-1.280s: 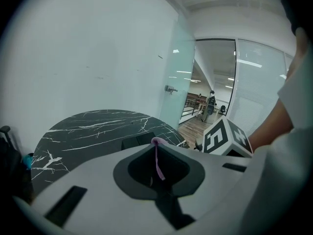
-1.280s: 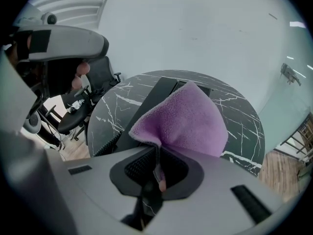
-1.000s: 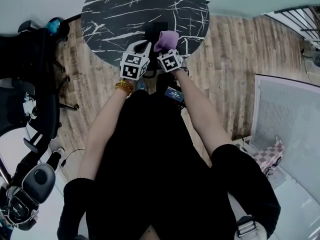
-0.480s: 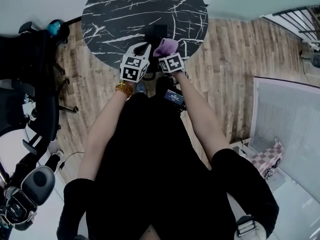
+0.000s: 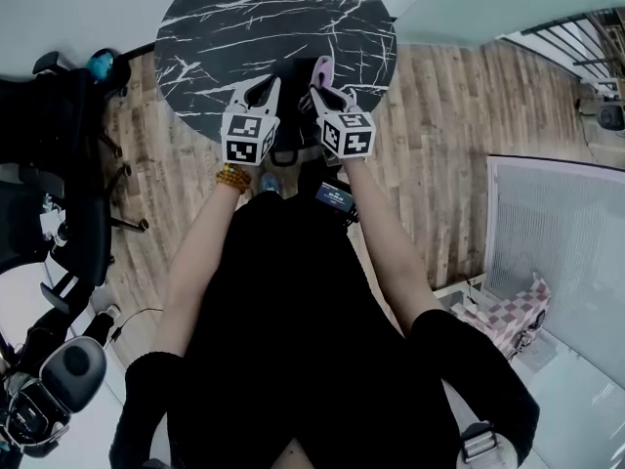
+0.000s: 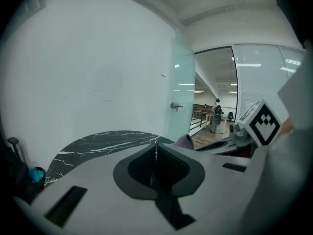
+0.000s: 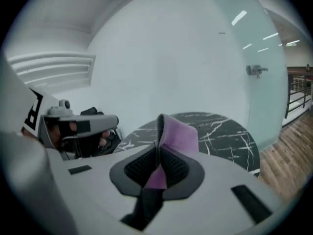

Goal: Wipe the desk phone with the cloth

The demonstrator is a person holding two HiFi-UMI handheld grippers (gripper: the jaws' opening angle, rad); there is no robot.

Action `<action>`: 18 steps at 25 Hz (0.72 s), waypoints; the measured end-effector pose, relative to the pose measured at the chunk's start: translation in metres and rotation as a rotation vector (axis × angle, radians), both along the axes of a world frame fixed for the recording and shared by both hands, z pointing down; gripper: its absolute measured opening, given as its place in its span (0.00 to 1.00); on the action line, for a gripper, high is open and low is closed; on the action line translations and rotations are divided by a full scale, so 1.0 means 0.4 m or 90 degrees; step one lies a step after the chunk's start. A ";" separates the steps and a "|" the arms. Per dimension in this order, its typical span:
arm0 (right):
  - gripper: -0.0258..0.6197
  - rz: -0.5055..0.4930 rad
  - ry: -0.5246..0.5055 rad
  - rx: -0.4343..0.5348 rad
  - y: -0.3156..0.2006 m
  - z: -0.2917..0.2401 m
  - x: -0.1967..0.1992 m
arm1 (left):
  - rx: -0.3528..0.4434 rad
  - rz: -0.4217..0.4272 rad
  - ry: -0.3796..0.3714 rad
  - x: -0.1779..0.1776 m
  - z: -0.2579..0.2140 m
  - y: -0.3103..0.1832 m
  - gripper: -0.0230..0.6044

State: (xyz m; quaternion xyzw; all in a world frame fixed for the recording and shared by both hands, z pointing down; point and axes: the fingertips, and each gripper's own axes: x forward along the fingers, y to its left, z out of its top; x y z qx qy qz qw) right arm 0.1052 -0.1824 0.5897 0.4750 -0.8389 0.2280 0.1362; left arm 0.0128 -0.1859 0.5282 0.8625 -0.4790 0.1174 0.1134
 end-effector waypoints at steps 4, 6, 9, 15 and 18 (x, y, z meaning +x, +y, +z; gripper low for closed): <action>0.12 0.034 -0.005 0.132 -0.009 -0.145 -0.009 | 0.055 -0.034 -0.005 -0.021 -0.052 -0.009 0.07; 0.12 0.039 0.005 0.197 -0.004 -0.212 -0.026 | 0.087 -0.044 -0.002 -0.025 -0.086 -0.009 0.07; 0.12 0.040 0.026 0.299 0.014 -0.319 -0.053 | 0.142 -0.052 0.006 -0.025 -0.152 -0.001 0.07; 0.12 0.077 0.028 0.400 0.040 -0.469 -0.077 | 0.240 -0.070 0.026 -0.033 -0.293 0.020 0.07; 0.12 0.102 0.022 0.416 0.045 -0.512 -0.068 | 0.281 -0.077 0.032 -0.037 -0.354 0.032 0.07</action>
